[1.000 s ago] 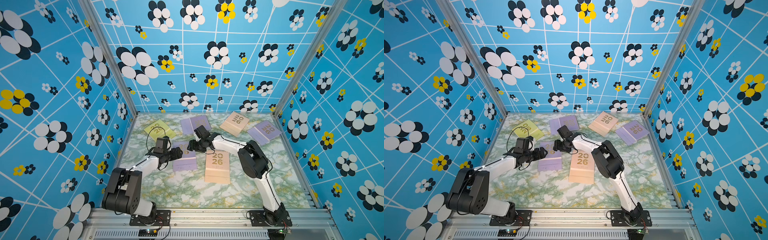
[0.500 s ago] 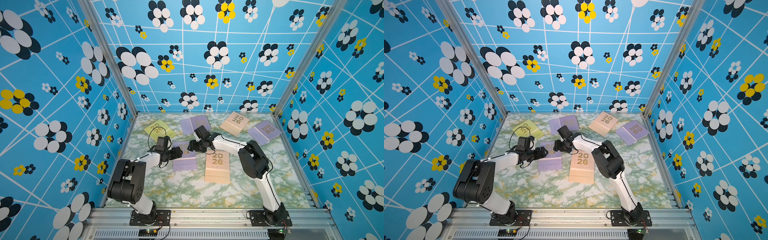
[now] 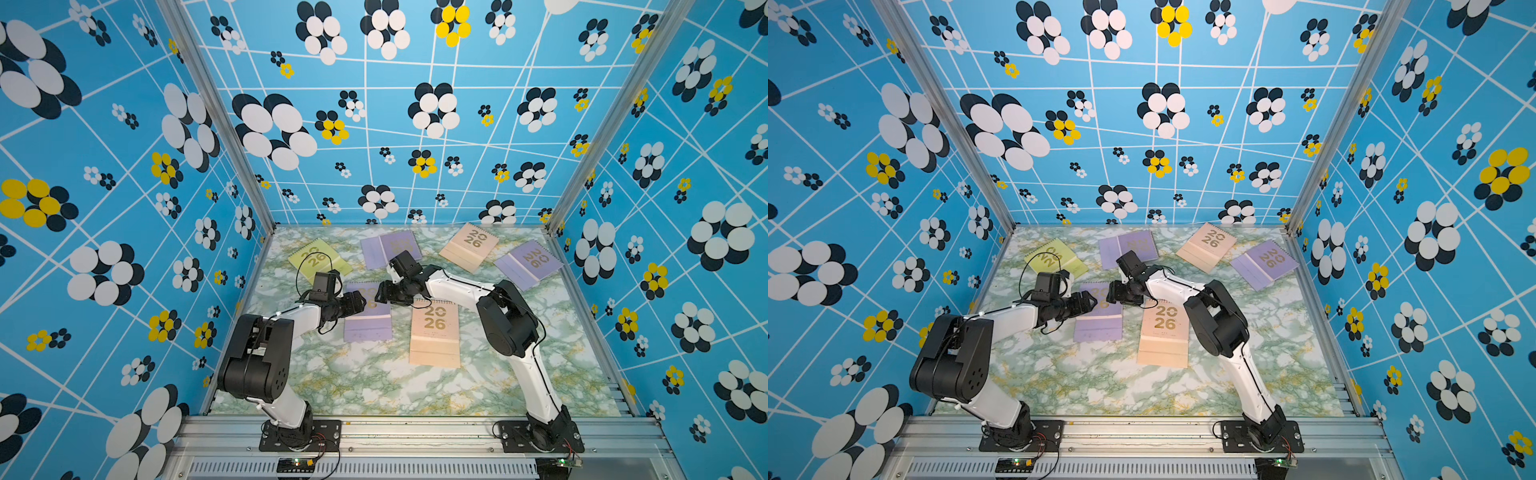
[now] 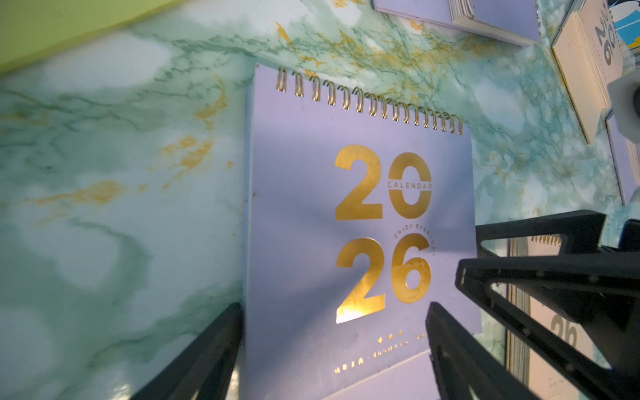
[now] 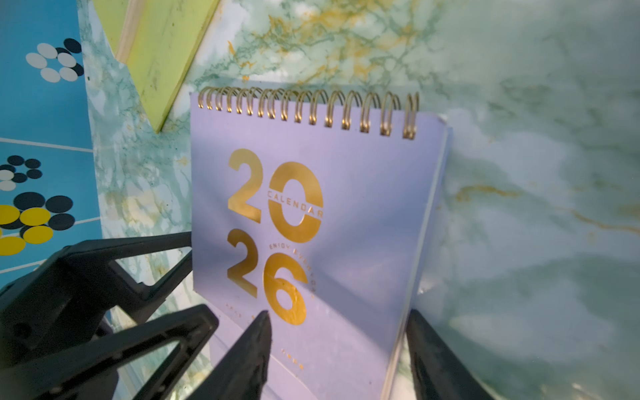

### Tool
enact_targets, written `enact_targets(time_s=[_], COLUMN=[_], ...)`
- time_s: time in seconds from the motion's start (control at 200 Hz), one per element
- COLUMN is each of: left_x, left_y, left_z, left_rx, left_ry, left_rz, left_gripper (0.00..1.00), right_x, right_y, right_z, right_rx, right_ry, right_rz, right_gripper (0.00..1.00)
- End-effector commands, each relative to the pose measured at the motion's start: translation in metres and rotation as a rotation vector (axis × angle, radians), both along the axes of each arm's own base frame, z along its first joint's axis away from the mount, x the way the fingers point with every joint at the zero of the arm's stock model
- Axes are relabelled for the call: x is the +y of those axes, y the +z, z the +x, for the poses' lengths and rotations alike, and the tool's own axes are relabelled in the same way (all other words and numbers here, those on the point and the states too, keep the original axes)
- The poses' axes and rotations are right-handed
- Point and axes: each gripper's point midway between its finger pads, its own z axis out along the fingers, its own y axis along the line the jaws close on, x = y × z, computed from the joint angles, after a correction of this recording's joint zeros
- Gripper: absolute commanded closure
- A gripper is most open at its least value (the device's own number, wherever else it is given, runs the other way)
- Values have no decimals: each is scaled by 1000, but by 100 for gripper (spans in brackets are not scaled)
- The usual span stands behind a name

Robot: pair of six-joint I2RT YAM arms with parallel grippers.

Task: Stack the calendars
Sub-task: Pick up the calendar at the center of the board.

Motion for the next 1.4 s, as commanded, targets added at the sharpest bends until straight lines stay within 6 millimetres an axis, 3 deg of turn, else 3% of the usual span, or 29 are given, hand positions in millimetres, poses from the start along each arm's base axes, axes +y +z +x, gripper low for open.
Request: enact_targets(time_s=[0.0,0.18,0.265,0.28,0.35,0.385,0.6,0.939,1.399], left_x=[-12,-18,-21,-21,-23,-24,-25,-25,-25], left_y=[4,10,15,15,19,20,29,45,58], left_z=[0,0,0,0,0,-1,-1,-5,-10], left_rx=[-10,-31,-48,-49,-61,-65,-91,-138,-165], left_ry=[-36,-58,-68,-67,-76,-80,-86,-101,-116], left_rz=[-63,-98,-120,-123,-138,-144,-181,-249,-285], left_gripper=[16,17,18,18,19,19,22,37,50], right_x=[15,19,20,20,23,18,18,11,7], right_y=[12,38,36,50,60,50,55,41,30], right_z=[-21,-21,-22,-22,-20,-26,-26,-24,-16], right_rx=[23,-33,-35,-57,-76,-57,-77,-59,-71], right_ry=[87,103,105,108,108,105,94,68,89], right_rz=[78,144,157,177,202,192,222,170,111], right_gripper=[40,44,46,46,48,49,52,56,57])
